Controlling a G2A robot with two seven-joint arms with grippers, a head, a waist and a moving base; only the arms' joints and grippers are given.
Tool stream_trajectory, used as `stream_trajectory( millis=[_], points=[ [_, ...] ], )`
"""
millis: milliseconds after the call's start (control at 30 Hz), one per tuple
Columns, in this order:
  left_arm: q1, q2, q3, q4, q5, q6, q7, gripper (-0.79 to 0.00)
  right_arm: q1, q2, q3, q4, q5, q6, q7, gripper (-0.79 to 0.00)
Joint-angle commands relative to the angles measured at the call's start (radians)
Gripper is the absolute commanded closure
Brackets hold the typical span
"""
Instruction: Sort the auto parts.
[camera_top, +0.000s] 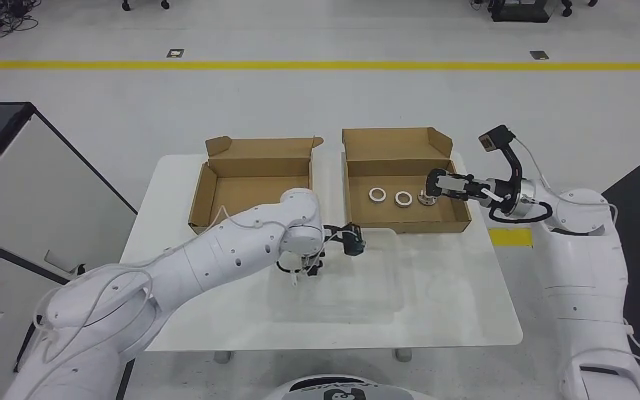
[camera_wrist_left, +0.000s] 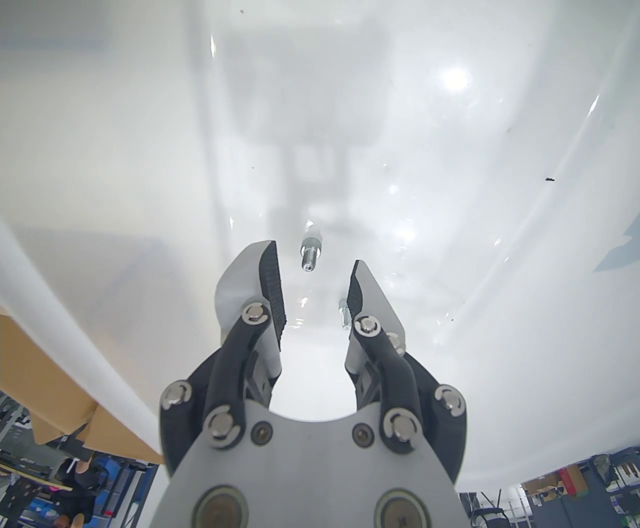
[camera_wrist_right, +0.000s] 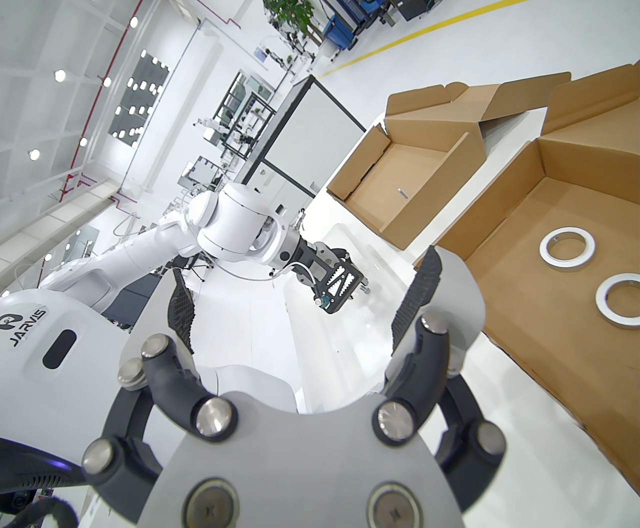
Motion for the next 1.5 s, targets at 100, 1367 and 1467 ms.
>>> stream_trajectory(
  millis=[100,1367,1467],
  points=[
    [-0.006,-0.006,0.011,0.008,-0.007,-0.003,0.004,-0.305,0.0,0.0,0.0,0.0,0.0,0.0,0.0,-0.785],
    [-0.011,-0.024,-0.017,0.045,-0.031,0.023,0.005,0.0,0.0,0.0,0.0,0.0,0.0,0.0,0.0,-0.785],
    [-0.011,-0.007,-0.049,-0.005,-0.053,0.04,-0.01,0.0,0.0,0.0,0.0,0.0,0.0,0.0,0.0,-0.785]
  ],
)
